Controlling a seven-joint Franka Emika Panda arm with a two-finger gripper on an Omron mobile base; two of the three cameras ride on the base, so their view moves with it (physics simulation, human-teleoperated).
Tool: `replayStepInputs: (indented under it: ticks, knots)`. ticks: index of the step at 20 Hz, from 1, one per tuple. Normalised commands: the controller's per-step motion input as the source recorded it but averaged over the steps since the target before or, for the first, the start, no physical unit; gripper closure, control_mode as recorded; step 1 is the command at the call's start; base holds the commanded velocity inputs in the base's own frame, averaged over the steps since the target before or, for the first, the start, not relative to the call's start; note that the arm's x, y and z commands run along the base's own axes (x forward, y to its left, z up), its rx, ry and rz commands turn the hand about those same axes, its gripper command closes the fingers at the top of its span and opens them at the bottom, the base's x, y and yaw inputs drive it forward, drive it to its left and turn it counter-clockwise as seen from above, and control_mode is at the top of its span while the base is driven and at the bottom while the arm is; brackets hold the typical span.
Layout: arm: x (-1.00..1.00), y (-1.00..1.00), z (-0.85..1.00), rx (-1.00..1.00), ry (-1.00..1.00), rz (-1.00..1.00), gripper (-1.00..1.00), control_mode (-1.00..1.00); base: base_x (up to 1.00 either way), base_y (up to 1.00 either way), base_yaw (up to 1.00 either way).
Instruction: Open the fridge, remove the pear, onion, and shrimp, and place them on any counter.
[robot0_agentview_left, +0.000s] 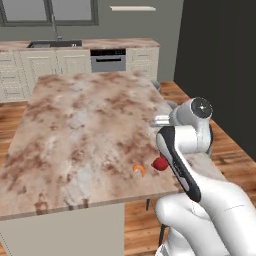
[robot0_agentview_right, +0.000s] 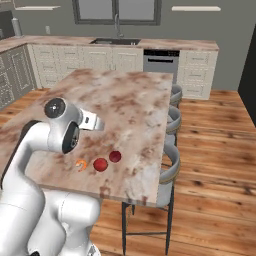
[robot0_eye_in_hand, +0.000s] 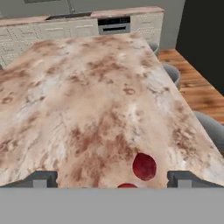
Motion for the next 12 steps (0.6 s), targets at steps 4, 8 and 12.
replayStepInputs:
  ticks: [4,8,12]
  knots:
    - [-0.59,0.23,1.00,0.01,-0.26,0.00,-1.00,-1.00,0.00,0.00,0.00]
    - [-0.57,0.16,1.00,0.02,-0.20,0.01,-1.00,-1.00,0.00,0.00,0.00]
    - [-0.23,0.09,0.87,0.07,-0.04,0.04,-1.00,-1.00,0.00,0.00,0.00]
